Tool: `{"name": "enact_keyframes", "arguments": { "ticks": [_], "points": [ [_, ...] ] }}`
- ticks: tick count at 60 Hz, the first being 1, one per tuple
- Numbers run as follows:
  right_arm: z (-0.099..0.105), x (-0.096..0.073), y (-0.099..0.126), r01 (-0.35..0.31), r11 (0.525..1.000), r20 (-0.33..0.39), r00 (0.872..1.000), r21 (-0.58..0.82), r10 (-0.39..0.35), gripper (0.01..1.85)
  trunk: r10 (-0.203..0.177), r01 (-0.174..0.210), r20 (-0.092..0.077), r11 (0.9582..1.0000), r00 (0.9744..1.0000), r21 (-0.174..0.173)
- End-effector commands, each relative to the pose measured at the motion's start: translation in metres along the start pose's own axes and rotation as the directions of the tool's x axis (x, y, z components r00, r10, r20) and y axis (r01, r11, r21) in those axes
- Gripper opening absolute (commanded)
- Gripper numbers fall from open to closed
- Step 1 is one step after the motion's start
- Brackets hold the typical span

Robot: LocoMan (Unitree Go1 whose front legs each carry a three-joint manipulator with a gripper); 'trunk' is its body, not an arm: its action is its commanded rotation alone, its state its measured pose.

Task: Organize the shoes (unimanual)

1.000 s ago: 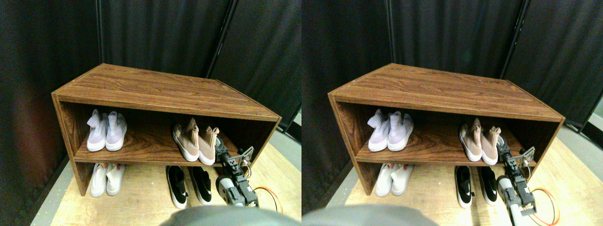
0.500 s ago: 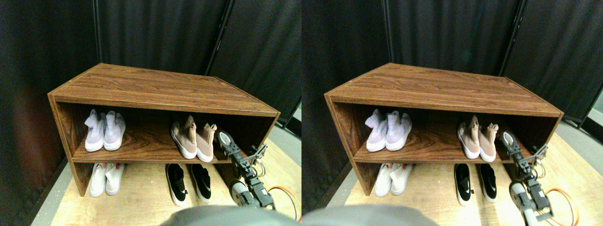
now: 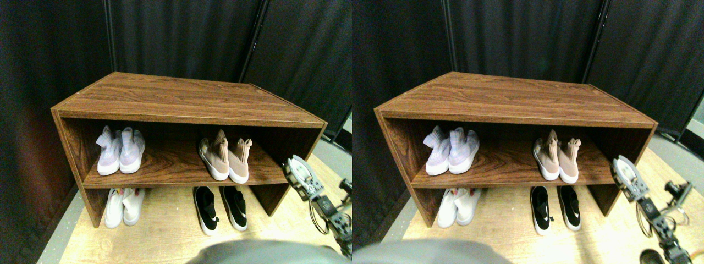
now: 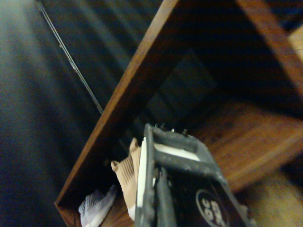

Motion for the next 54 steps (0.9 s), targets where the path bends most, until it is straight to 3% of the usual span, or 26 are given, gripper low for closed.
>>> {"name": "enact_keyframes", "arguments": {
  "ticks": [1,7,14,20,27,29,40,42,46,54],
  "points": [
    [-0.005,-0.021,0.014,-0.038,0.999,-0.011,0.999,0.038,0.039,0.06,0.010,-0.011,-0.038,0.9999,0.9992,-0.013],
    [-0.015,-0.028,0.006,0.002,0.994,0.010,1.000,0.108,-0.003,0.06,0.010,-0.010,-0.048,0.9999,0.9988,-0.012],
    [-0.024,-0.033,-0.005,0.037,0.993,-0.022,0.999,0.113,-0.035,0.06,0.016,-0.017,-0.060,0.9997,0.9981,-0.018],
    [-0.036,-0.038,-0.020,0.125,0.979,-0.028,0.992,0.159,-0.122,0.06,0.017,-0.018,-0.070,0.9996,0.9974,-0.020],
    [-0.052,-0.035,-0.050,0.215,0.948,-0.057,0.977,0.233,-0.208,0.06,0.017,-0.019,-0.077,0.9995,0.9969,-0.024],
    [-0.058,-0.033,-0.060,0.266,0.941,-0.036,0.964,0.209,-0.265,0.06,0.018,-0.020,-0.077,0.9995,0.9968,-0.024],
    [-0.070,-0.020,-0.104,0.370,0.908,-0.028,0.928,0.198,-0.372,0.06,0.021,-0.023,-0.076,0.9995,0.9969,-0.023],
    [-0.070,-0.015,-0.114,0.368,0.910,-0.035,0.929,0.191,-0.368,0.06,0.021,-0.023,-0.076,0.9995,0.9969,-0.023],
    [-0.069,-0.009,-0.125,0.391,0.902,-0.021,0.919,0.185,-0.394,0.06,0.021,-0.023,-0.073,0.9996,0.9971,-0.018],
    [-0.063,0.002,-0.140,0.409,0.891,-0.018,0.910,0.198,-0.413,0.06,0.018,-0.019,-0.069,0.9997,0.9975,-0.014]
  ]
}}
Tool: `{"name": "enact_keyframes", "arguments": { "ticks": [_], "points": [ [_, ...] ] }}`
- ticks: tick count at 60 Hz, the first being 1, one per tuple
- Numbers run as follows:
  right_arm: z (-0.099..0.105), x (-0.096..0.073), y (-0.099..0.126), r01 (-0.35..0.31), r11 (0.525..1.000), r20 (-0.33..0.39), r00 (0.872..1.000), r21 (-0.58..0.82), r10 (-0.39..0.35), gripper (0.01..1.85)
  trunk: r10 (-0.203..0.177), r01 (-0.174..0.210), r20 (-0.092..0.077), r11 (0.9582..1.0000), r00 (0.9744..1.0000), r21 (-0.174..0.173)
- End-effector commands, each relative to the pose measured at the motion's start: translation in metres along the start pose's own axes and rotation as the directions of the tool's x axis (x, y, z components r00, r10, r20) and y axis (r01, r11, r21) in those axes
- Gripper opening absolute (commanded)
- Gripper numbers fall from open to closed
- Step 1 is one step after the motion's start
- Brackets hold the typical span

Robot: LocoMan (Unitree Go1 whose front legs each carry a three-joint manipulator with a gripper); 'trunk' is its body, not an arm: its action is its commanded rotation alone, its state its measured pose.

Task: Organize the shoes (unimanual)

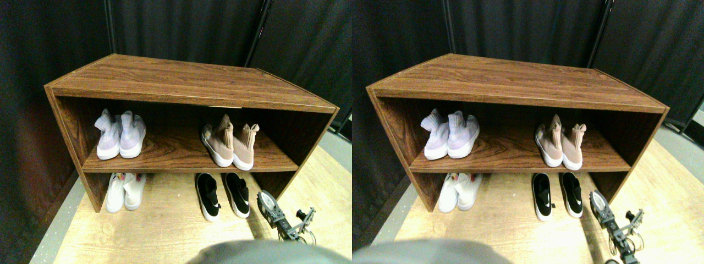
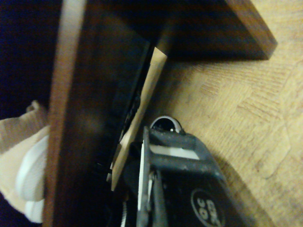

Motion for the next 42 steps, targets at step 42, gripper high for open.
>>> {"name": "enact_keyframes", "arguments": {
  "ticks": [42],
  "points": [
    [0.000,0.043,-0.004,0.069,0.996,0.112,0.992,-0.056,-0.062,0.06,0.012,-0.011,0.008,0.9995,0.9999,-0.029]
  ]
}}
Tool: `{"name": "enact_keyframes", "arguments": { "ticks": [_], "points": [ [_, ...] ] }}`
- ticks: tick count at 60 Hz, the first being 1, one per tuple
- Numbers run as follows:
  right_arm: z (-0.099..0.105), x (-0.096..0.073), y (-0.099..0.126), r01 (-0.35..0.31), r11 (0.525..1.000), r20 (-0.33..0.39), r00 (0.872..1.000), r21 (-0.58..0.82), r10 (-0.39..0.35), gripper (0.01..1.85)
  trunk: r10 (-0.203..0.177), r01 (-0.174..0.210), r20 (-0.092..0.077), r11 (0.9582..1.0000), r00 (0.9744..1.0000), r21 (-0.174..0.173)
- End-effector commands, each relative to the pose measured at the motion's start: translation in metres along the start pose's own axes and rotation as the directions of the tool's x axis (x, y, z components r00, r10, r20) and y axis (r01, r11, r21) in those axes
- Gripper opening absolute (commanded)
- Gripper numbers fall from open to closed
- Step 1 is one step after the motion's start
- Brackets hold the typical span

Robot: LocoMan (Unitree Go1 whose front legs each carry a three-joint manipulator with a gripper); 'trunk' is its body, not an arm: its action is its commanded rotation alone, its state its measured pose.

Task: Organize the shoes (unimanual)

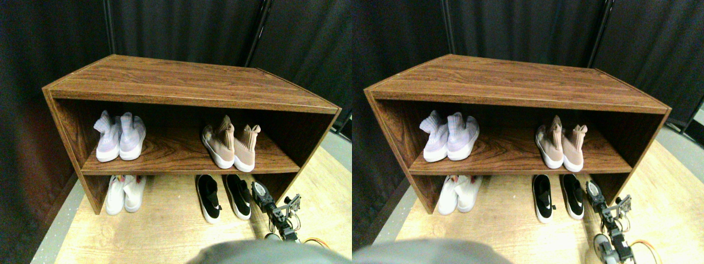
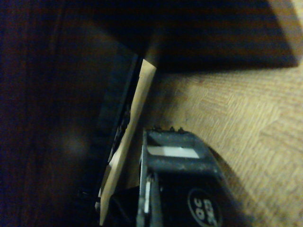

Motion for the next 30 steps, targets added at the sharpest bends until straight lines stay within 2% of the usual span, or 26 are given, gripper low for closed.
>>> {"name": "enact_keyframes", "arguments": {
  "ticks": [1,15,19,23,30],
  "points": [
    [-0.006,0.003,0.001,-0.024,1.000,0.015,1.000,0.001,0.024,0.06,0.007,-0.007,0.005,0.9997,1.0000,-0.024],
    [-0.029,0.014,0.000,0.028,0.999,-0.037,0.999,0.038,-0.027,0.06,0.027,-0.027,0.004,0.9986,0.9996,-0.045],
    [-0.032,0.015,-0.001,0.051,0.997,-0.013,0.999,0.058,-0.051,0.06,0.030,-0.030,0.002,0.9984,0.9995,-0.048],
    [-0.033,0.015,-0.002,0.036,0.999,-0.019,0.999,0.009,-0.036,0.06,0.030,-0.030,0.002,0.9984,0.9995,-0.048],
    [-0.035,0.012,0.000,0.051,0.999,-0.019,0.999,0.005,-0.051,0.06,0.030,-0.030,0.002,0.9984,0.9995,-0.048]
  ]
}}
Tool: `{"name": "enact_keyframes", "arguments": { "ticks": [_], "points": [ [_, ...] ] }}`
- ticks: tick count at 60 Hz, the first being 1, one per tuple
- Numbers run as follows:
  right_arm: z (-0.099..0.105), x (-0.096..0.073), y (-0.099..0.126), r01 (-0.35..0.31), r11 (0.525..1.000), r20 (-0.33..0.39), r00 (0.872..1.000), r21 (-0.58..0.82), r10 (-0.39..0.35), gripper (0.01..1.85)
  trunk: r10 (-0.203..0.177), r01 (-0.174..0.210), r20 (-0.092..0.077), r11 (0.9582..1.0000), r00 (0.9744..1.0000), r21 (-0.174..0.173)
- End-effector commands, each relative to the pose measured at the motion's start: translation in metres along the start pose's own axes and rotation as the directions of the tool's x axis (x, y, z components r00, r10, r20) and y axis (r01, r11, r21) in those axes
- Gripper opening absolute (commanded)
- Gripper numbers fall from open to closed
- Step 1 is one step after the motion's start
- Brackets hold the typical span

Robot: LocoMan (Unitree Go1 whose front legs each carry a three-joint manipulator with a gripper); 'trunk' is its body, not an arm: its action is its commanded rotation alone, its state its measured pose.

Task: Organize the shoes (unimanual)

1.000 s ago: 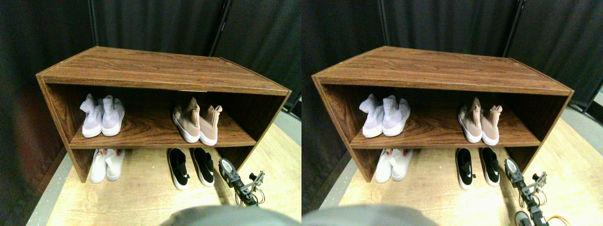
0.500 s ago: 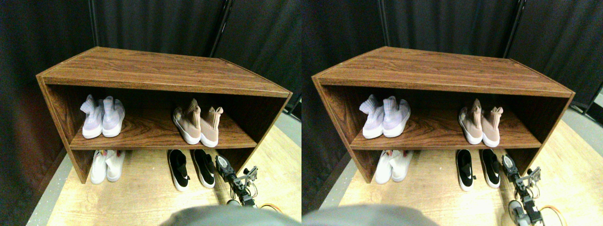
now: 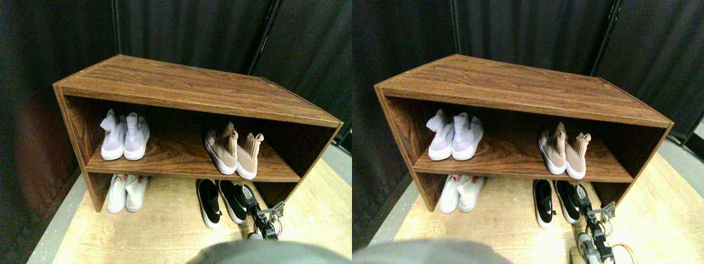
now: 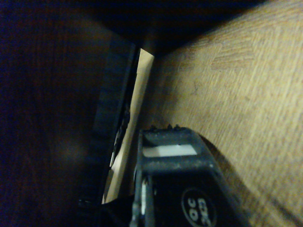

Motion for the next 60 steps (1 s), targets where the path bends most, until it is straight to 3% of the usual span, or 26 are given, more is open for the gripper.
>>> {"name": "enact_keyframes", "arguments": {
  "ticks": [1,2,15,25,34,41,60],
  "points": [
    [-0.005,-0.002,0.001,0.005,1.000,-0.024,1.000,0.011,-0.005,0.06,0.010,-0.010,-0.006,0.9998,0.9999,-0.015],
    [-0.006,-0.002,0.001,0.007,1.000,-0.027,1.000,0.014,-0.007,0.06,0.008,-0.008,-0.012,0.9999,0.9999,-0.014],
    [-0.016,-0.012,0.007,-0.034,0.999,-0.084,0.996,0.018,0.036,0.06,0.011,-0.011,-0.021,0.9998,0.9997,-0.016],
    [-0.028,-0.024,0.014,-0.094,0.995,-0.134,0.986,0.045,0.099,0.06,0.013,-0.014,-0.020,0.9998,0.9997,-0.017],
    [-0.032,-0.029,0.022,-0.092,0.995,-0.140,0.986,0.026,0.095,0.06,0.015,-0.016,-0.018,0.9997,0.9997,-0.019],
    [-0.029,-0.025,0.021,-0.112,0.994,-0.124,0.986,-0.010,0.110,0.06,0.013,-0.014,-0.018,0.9998,0.9997,-0.016],
    [-0.010,-0.024,0.019,-0.088,0.995,-0.039,0.996,-0.040,0.086,0.06,-0.005,0.006,-0.010,1.0000,0.9999,0.000]
  ]
}}
